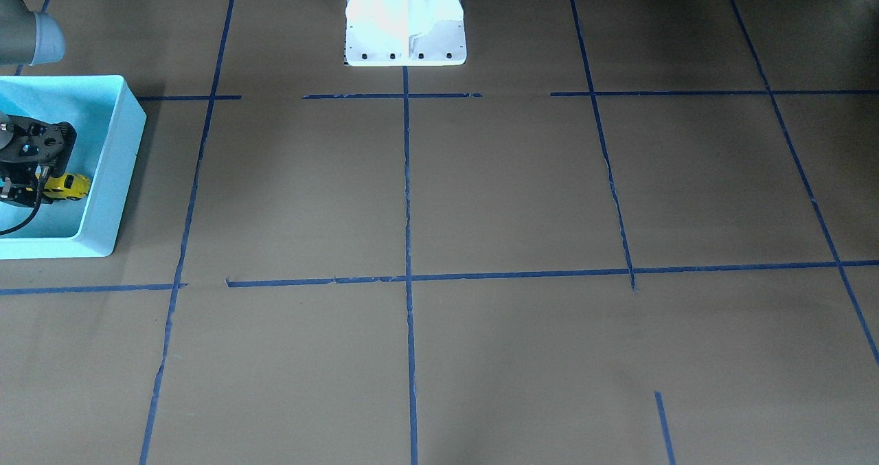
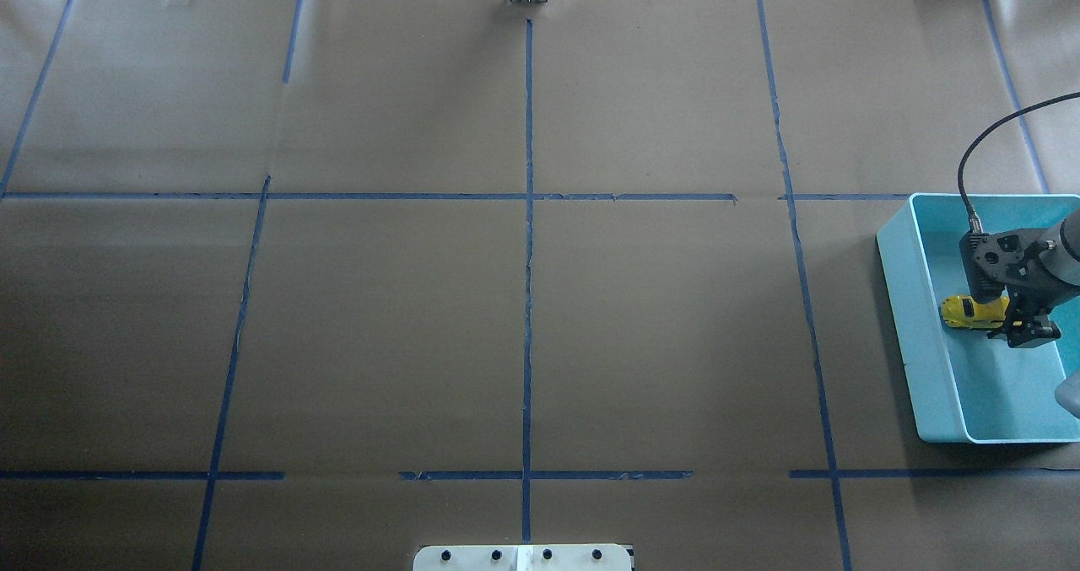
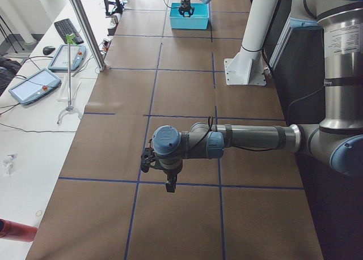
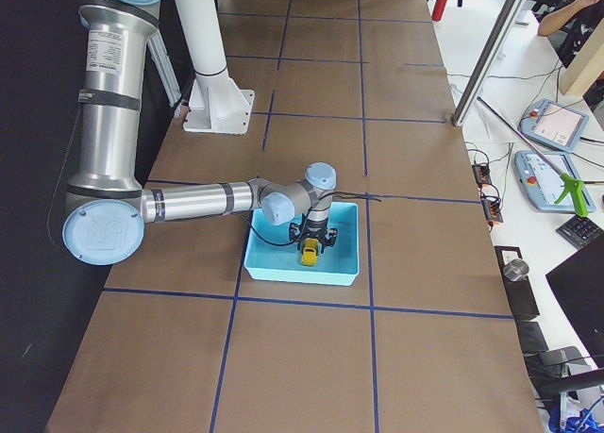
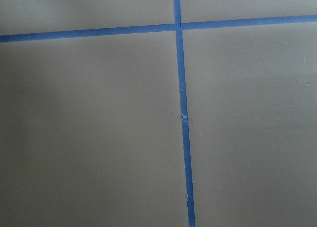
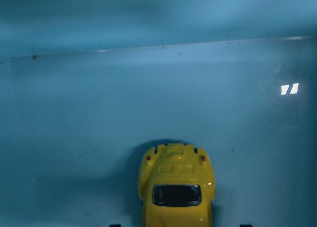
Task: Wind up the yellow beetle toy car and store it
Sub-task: 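Lower the car onto the bin floor and open the right gripper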
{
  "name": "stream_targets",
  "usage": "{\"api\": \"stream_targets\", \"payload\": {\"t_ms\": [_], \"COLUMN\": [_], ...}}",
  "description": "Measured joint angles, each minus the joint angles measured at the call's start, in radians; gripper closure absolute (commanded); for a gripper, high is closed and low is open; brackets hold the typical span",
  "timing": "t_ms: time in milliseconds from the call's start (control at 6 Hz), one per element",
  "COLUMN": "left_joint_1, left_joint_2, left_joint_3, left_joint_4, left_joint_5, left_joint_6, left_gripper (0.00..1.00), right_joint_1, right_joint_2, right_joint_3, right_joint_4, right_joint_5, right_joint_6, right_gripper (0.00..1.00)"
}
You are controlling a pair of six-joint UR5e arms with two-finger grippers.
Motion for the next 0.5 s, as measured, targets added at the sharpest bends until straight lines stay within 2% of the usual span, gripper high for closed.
{"api": "stream_targets", "payload": {"t_ms": [333,500], "left_joint_1": [-0.001,-0.001], "left_joint_2": [0.000,0.001], "left_joint_3": [-0.002,-0.002], "left_joint_4": [0.000,0.000], "left_joint_5": [0.000,0.000], "left_joint_6": [0.000,0.000], "left_gripper": [0.00,0.00], "right_joint_1": [0.024,0.078], "right_joint_2": [-0.005,-0.011], "right_joint_3": [0.045,0.094], "right_joint_4": [-0.009,-0.059], "right_joint_5": [0.048,0.093], "right_joint_6": [-0.003,-0.004], "right_gripper": [0.00,0.00]}}
